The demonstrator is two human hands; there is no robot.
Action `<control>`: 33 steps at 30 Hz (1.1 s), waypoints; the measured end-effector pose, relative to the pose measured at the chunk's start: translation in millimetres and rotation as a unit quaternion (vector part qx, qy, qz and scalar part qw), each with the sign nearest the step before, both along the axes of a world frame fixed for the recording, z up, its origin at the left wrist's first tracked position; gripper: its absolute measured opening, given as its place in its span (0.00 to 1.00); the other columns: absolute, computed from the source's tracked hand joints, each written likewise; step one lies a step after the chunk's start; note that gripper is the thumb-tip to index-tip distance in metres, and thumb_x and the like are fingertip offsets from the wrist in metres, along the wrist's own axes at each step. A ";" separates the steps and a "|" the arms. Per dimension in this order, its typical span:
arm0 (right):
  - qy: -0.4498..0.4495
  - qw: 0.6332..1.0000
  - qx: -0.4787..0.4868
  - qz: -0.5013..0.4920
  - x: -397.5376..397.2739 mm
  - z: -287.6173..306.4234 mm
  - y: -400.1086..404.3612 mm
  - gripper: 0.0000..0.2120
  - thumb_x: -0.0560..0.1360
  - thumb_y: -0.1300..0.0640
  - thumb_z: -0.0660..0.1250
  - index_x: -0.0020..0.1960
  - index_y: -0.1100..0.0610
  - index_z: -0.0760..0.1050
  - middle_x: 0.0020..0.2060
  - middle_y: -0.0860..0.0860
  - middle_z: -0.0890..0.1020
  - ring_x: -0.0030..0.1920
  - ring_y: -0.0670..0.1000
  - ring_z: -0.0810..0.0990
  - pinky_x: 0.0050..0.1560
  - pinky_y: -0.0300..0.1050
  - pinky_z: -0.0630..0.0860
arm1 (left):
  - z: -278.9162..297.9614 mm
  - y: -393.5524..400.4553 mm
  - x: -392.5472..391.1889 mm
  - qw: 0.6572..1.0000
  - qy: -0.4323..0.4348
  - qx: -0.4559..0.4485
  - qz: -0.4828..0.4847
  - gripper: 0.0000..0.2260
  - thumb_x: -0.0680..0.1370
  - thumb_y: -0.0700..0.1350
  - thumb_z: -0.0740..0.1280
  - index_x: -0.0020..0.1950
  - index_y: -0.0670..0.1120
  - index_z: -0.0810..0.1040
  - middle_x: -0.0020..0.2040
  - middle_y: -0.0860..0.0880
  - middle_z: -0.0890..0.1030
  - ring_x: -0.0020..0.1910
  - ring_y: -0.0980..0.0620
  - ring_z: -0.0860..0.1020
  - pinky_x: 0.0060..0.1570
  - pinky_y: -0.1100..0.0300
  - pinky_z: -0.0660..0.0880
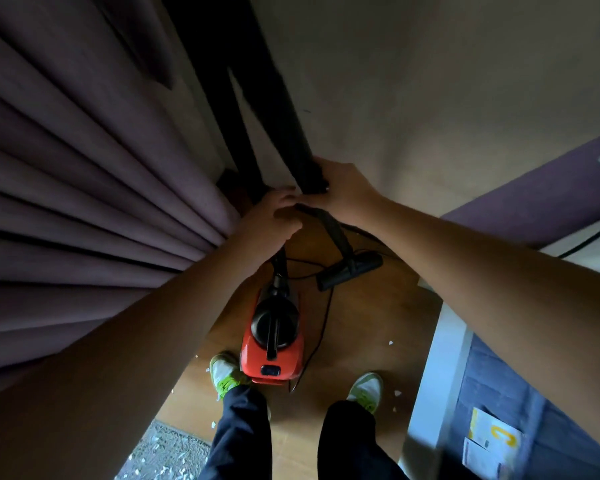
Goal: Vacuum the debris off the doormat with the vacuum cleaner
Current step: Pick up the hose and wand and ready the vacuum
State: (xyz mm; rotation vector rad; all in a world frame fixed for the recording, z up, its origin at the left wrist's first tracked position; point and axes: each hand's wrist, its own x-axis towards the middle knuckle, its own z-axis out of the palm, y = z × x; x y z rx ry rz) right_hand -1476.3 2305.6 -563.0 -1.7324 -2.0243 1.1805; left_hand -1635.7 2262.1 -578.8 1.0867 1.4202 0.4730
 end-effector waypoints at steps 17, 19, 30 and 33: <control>0.029 0.998 0.063 0.000 23.6 -13.1 -45.3 0.25 0.75 0.57 0.70 0.71 0.53 0.70 0.62 0.52 0.73 0.63 0.51 0.73 0.63 0.41 0.69 | -33.7 -7.5 69.4 0.993 0.107 0.001 0.048 0.20 0.77 0.35 0.69 0.69 0.38 0.72 0.64 0.41 0.77 0.64 0.42 0.76 0.37 0.73 0.70; 0.056 0.996 0.053 -0.034 40.1 -17.1 -59.5 0.24 0.76 0.58 0.68 0.72 0.51 0.70 0.64 0.51 0.74 0.63 0.48 0.73 0.61 0.36 0.68 | -39.2 -8.7 74.0 0.996 0.084 0.005 0.038 0.12 0.77 0.37 0.70 0.61 0.43 0.78 0.56 0.45 0.81 0.59 0.43 0.79 0.48 0.61 0.75; -0.132 0.861 -0.209 -0.444 267.3 -133.2 -161.6 0.29 0.79 0.57 0.63 0.77 0.47 0.58 0.65 0.62 0.74 0.53 0.59 0.78 0.47 0.50 0.75 | -43.4 -5.2 86.9 0.995 -0.089 0.017 0.030 0.05 0.78 0.38 0.69 0.46 0.47 0.80 0.45 0.46 0.83 0.46 0.46 0.84 0.54 0.52 0.79; 0.008 0.867 -0.152 -0.475 283.7 -127.9 -158.3 0.33 0.78 0.57 0.66 0.78 0.45 0.56 0.66 0.55 0.72 0.57 0.52 0.74 0.51 0.45 0.72 | -41.8 -5.9 93.5 0.993 -0.116 0.022 0.028 0.06 0.78 0.38 0.68 0.47 0.49 0.79 0.45 0.47 0.83 0.46 0.48 0.84 0.55 0.53 0.79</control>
